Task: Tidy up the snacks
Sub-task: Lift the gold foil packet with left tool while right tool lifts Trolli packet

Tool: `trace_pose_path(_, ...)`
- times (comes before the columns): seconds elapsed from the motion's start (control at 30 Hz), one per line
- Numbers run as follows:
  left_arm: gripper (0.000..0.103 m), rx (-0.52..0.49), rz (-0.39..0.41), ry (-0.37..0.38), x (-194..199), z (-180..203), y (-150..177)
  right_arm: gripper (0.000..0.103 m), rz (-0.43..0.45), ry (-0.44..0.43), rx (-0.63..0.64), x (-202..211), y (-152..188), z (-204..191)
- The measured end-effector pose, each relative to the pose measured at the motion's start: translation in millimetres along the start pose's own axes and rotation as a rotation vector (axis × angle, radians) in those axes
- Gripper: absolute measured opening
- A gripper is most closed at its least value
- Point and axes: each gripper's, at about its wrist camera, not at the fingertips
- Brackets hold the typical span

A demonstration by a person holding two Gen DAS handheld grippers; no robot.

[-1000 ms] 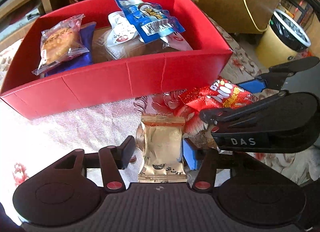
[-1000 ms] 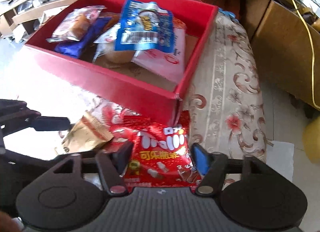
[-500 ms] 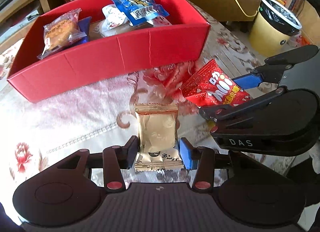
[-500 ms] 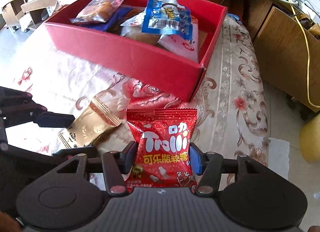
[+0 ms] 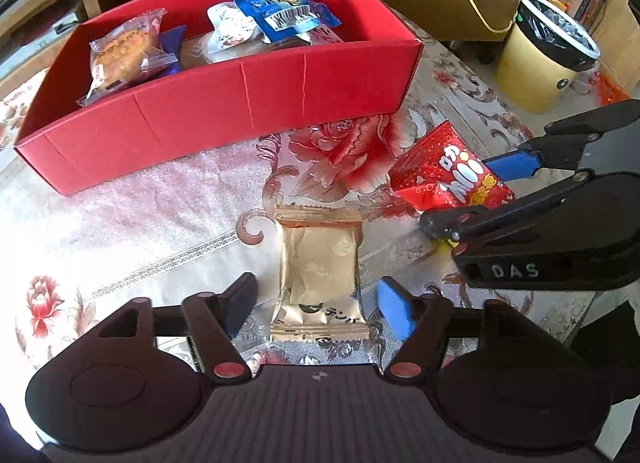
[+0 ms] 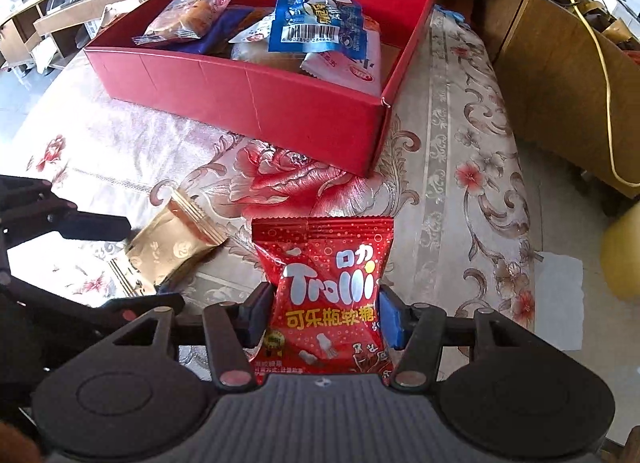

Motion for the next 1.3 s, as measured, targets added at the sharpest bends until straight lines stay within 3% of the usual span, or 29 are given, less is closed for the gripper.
trace_pose_path(0.13, 0.086, -0.008, 0.001, -0.004, -3.9, 1.0, -1.7, 0.067, 0.004, 0.012, 0.004, -1.8, -0.9, 0.1)
trace_pose_path(0.2, 0.09, -0.013, 0.001, -0.013, -6.2, 1.3, -2.4, 0.082, 0.006, 0.022, -0.005, -4.1, -1.9, 3.1)
trace_pose_path(0.27, 0.093, -0.018, 0.001, -0.018, -8.8, 1.4, -3.4, 0.091, 0.006, 0.039, -0.014, -7.7, -3.1, 7.0)
trace_pose_path(0.43, 0.098, -0.025, -0.002, -0.045, -13.3, 0.9, -3.9, 0.103, -0.001, 0.031, -0.039, -14.4, -7.5, 13.9)
trace_pose_path(0.5, 0.103, -0.028, -0.004, -0.044, -14.9, 0.3, -4.4, 0.103, -0.015, 0.035, -0.065, -18.2, -9.4, 16.2)
trace_pose_path(0.7, 0.103, -0.04, 0.014, -0.038, -15.9, -0.1, -2.8, 0.103, -0.019, 0.023, -0.113, -21.4, -11.8, 19.7)
trace_pose_path(1.1, 0.103, -0.018, 0.057, -0.059, -10.6, 1.7, 3.5, 0.103, 0.056, 0.035, -0.148, -20.9, -7.0, 16.6)
trace_pose_path(1.3, 0.103, 0.0, 0.079, -0.071, -10.8, 3.7, 5.7, 0.103, 0.028, 0.044, -0.159, -21.7, -12.3, 16.8)
Point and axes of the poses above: each gripper's, at about its wrist camera, not at the fingertips, and x roughly against the way its jaws point, z to its right, y to its underside, and after that the axes turned 7 degrees about -x, right-handed
